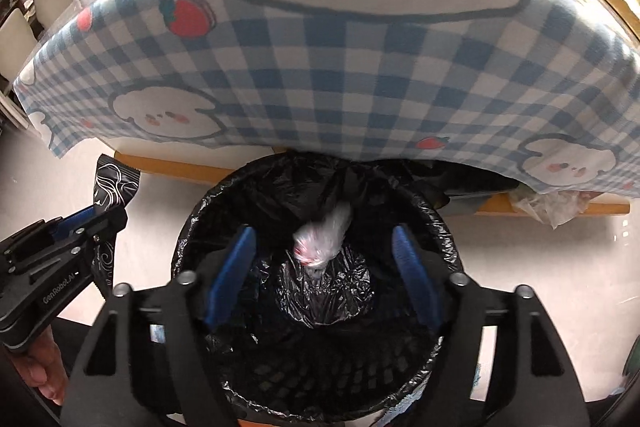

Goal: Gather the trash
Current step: 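Open the right gripper over the bin to drop the clear bag while the left holds the packet, then open the left gripper over the bin to drop the black packet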

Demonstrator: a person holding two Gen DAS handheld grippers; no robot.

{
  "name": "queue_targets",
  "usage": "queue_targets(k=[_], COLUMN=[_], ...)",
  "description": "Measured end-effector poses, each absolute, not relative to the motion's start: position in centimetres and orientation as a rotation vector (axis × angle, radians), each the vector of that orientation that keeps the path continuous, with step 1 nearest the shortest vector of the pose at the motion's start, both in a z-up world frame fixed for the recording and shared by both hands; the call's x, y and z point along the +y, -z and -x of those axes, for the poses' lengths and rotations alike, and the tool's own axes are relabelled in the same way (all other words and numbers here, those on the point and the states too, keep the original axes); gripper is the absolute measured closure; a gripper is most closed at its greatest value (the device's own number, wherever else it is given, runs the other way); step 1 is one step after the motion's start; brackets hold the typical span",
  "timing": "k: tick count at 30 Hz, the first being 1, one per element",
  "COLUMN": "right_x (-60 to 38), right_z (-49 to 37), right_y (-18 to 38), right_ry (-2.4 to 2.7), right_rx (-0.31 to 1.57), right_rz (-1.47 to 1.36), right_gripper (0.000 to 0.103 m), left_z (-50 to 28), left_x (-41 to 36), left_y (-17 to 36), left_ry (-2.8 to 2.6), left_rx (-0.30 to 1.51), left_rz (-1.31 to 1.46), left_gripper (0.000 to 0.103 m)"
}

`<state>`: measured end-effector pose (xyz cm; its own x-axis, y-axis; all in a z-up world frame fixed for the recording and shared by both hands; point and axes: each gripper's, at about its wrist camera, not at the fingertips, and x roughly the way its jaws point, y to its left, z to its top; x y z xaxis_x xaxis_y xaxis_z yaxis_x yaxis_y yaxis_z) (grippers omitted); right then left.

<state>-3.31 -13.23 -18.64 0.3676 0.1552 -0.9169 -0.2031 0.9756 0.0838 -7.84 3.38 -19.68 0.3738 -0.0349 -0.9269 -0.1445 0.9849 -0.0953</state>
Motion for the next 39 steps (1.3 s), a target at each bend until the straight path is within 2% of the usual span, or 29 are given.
queue_targets(k=[7,10,23,35,39], right_x=[-15.8,-17.1,-23.6,-27.1,-27.7], right_z=[4.2,4.6,5.4,5.8,5.9], right_y=[16.6,16.2,15.2,17.0,17.7], right_ry=[-0.200,-0.183,-0.084,-0.039,-0.028], right_rx=[1.132,1.116,1.103,1.112,1.125], right_rz=[0.050,0.043,0.016,-0.025,-0.024], right_gripper=[0.010,0.007,0.007,0.007,0.007], left_z=[7.6,7.5,6.6,6.2,6.0], left_x=[1.1,-0.6,-7.7,-10.7,-11.4], left_y=[19.4,19.1,19.5,21.5,22.1], left_ry=[-0.031,-0.010,0.084,0.121,0.125], left_rx=[1.180,1.181,1.198,1.221,1.223], left_rz=[0.172,0.161,0.122,0.090,0.084], left_gripper=[0.073,0.073,0.073,0.072,0.068])
